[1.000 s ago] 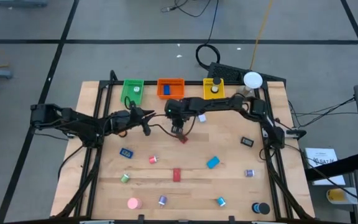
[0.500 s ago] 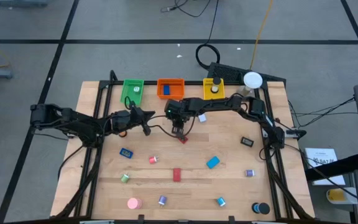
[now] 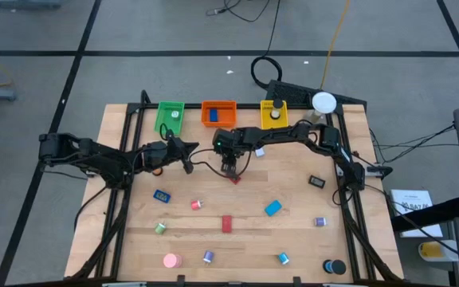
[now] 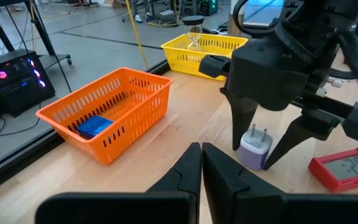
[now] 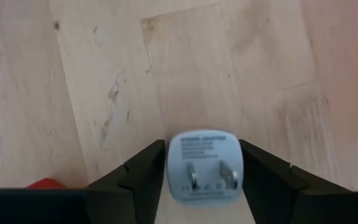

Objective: Pick & Place Office items
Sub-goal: Put the top purple charger adaptor into the green bin

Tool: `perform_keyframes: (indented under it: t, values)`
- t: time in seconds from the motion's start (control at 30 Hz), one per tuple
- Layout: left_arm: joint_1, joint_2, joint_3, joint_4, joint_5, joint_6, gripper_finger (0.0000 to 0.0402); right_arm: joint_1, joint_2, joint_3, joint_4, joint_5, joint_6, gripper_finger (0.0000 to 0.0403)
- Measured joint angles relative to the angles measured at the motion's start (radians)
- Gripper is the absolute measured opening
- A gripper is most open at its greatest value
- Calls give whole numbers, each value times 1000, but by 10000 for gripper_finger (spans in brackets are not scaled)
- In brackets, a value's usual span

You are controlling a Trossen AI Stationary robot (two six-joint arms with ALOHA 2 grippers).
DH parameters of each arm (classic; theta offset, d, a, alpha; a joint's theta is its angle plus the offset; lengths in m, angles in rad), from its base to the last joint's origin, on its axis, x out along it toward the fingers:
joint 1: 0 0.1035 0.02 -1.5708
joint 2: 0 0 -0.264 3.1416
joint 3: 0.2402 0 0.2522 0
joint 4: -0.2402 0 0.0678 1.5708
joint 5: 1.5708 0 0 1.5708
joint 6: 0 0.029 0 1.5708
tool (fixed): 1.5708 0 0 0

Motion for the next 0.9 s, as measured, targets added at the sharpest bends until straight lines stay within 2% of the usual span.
perform_keyframes:
  t: [0.27,0.43,0.53,0.63,0.83,0.9]
  values:
    - [0,0,0,-5,38,-4,21,14,-32,-2,23,77,-16,245]
    - [-4,0,0,-8,82,0,21,30,-152,1,-50,84,-30,239]
    - [-8,0,0,-23,82,0,21,39,-218,-14,-113,83,-52,206]
    - [-14,0,0,-40,83,-30,21,40,-322,-126,-34,80,-59,154]
    - [-14,1,74,-194,92,-135,21,36,-556,-519,251,78,-13,33]
    - [-15,8,125,-268,92,-164,21,33,-640,-640,346,78,5,9]
